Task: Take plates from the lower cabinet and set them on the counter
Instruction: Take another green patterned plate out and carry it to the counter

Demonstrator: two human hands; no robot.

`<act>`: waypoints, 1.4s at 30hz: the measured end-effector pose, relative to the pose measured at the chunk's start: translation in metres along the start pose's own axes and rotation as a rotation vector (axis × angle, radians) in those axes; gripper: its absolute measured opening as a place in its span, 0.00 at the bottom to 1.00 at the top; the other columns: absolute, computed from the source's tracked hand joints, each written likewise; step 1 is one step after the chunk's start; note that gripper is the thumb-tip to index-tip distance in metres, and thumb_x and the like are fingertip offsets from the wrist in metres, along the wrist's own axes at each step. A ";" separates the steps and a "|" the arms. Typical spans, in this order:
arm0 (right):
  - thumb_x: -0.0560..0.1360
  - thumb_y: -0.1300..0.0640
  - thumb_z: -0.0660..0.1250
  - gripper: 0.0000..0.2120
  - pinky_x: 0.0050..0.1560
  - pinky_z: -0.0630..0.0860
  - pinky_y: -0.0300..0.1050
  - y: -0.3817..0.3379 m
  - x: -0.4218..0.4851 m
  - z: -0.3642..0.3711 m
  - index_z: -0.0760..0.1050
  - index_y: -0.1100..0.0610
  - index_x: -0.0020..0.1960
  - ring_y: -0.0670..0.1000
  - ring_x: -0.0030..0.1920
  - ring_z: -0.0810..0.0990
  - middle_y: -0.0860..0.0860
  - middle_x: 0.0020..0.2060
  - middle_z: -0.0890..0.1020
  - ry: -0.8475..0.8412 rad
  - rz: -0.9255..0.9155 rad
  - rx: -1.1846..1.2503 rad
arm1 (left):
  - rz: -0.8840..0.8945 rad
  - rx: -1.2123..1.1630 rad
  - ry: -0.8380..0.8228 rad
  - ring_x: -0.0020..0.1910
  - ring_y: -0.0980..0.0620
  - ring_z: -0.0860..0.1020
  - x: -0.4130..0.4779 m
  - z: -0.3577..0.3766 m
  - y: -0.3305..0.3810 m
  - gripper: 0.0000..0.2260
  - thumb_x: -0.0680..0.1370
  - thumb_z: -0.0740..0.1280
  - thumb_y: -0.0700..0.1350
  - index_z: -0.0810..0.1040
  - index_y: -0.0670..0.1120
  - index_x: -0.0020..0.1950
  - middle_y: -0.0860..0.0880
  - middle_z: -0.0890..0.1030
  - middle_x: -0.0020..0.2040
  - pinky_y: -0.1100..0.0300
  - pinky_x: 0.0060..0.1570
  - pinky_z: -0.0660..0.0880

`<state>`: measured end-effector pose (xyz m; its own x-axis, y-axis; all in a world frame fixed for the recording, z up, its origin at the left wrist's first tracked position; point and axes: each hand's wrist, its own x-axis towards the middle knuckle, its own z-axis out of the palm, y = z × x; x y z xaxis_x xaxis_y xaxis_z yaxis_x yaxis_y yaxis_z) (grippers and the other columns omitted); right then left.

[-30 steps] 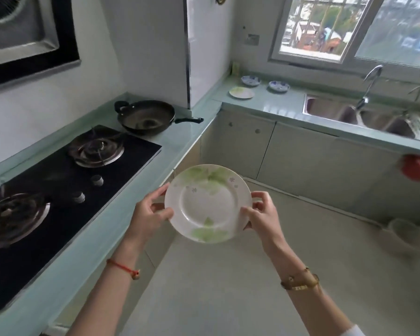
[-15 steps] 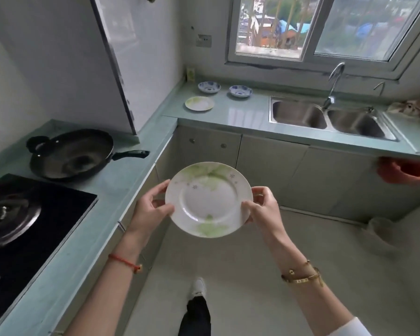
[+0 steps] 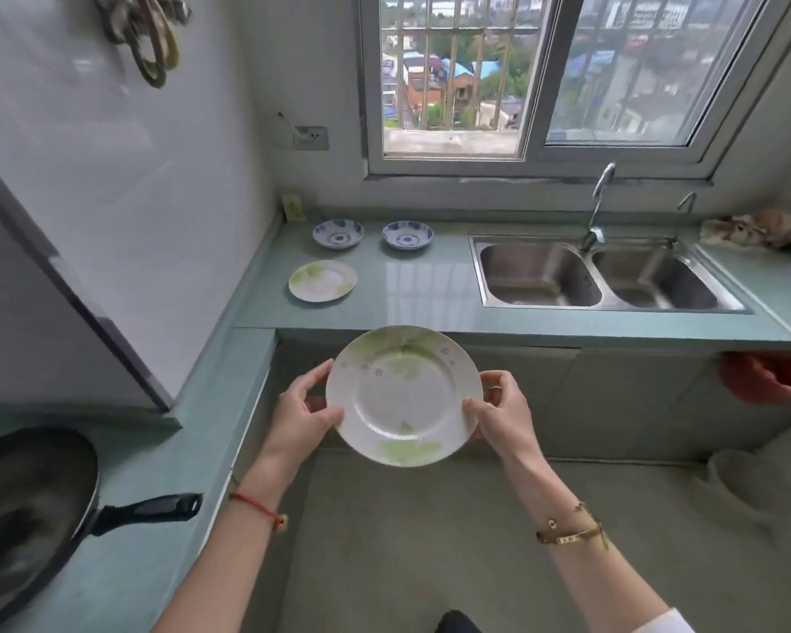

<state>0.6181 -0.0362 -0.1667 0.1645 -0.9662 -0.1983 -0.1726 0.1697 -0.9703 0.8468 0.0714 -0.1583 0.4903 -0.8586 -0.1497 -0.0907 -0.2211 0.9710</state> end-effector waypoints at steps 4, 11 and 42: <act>0.69 0.67 0.65 0.16 0.25 0.75 0.35 -0.005 0.081 0.016 0.72 0.55 0.55 0.53 0.44 0.80 0.56 0.48 0.80 -0.007 0.014 -0.011 | -0.014 0.054 -0.005 0.55 0.49 0.81 0.084 0.011 0.000 0.33 0.70 0.68 0.31 0.72 0.52 0.73 0.51 0.78 0.65 0.52 0.56 0.81; 0.69 0.67 0.64 0.18 0.27 0.78 0.40 -0.014 0.244 0.047 0.71 0.56 0.57 0.55 0.42 0.82 0.57 0.45 0.80 -0.066 0.068 -0.061 | -0.080 0.086 0.033 0.55 0.47 0.82 0.237 0.038 -0.003 0.34 0.70 0.67 0.30 0.71 0.50 0.74 0.50 0.81 0.60 0.47 0.56 0.81; 0.69 0.67 0.60 0.21 0.47 0.82 0.63 0.040 0.608 0.140 0.71 0.54 0.61 0.56 0.43 0.80 0.54 0.39 0.78 -0.104 0.385 -0.518 | -0.318 0.174 -0.233 0.41 0.47 0.78 0.598 0.098 -0.070 0.32 0.70 0.59 0.26 0.72 0.52 0.68 0.45 0.78 0.61 0.51 0.47 0.79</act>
<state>0.8475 -0.5896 -0.3456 0.0857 -0.8270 -0.5557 -0.6791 0.3596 -0.6399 1.0611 -0.4718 -0.3343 0.3102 -0.8121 -0.4942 -0.1215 -0.5495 0.8266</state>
